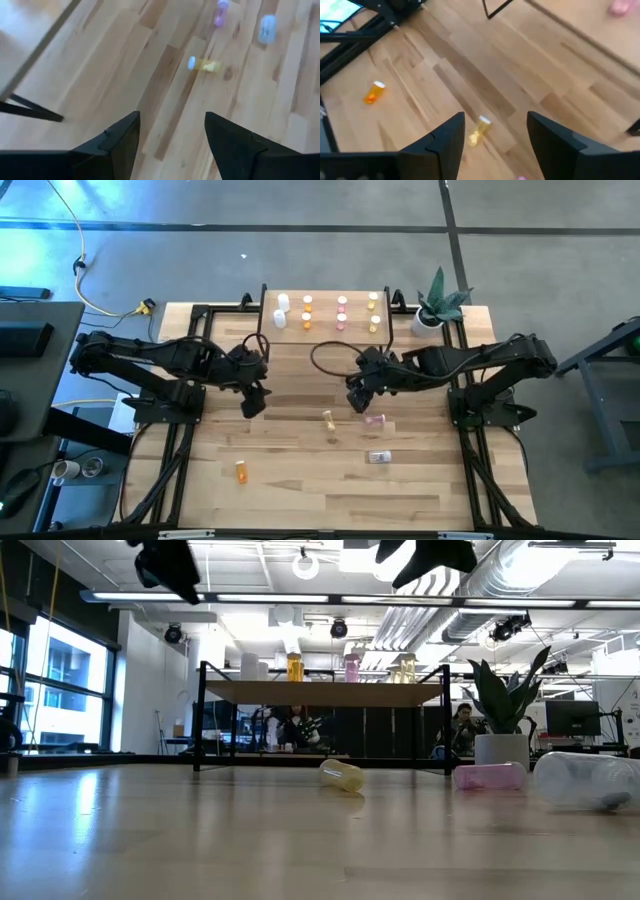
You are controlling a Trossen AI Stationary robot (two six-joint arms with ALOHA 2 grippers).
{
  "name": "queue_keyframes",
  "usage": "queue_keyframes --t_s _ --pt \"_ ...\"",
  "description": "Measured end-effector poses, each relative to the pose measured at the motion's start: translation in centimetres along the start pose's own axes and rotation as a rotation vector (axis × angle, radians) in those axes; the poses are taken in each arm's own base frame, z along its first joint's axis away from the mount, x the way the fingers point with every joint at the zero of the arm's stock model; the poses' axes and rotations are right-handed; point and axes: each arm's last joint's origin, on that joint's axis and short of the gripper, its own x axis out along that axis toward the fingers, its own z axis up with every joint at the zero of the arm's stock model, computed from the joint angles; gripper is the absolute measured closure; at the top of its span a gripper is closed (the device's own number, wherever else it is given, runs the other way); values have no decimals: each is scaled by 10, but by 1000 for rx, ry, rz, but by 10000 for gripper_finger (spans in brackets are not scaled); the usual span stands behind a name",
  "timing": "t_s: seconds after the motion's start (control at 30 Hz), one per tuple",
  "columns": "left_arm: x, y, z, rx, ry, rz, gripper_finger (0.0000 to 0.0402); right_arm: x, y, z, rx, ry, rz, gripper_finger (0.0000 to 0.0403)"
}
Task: Pick and place medicine bottles onto shelf by color
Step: Put the yellow pill bottle aligned with the other yellow pill bottles on the shelf
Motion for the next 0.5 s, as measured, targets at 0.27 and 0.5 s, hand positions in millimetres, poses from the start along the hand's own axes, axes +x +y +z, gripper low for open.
queue_keyframes --t_s 0.27,0.5 --pt "1 -1 -1 -180 29 -23 179 0 -11 15 6 65 51 194" --pt "1 -1 -4 -218 82 -49 179 33 -1 6 25 161 21 194"
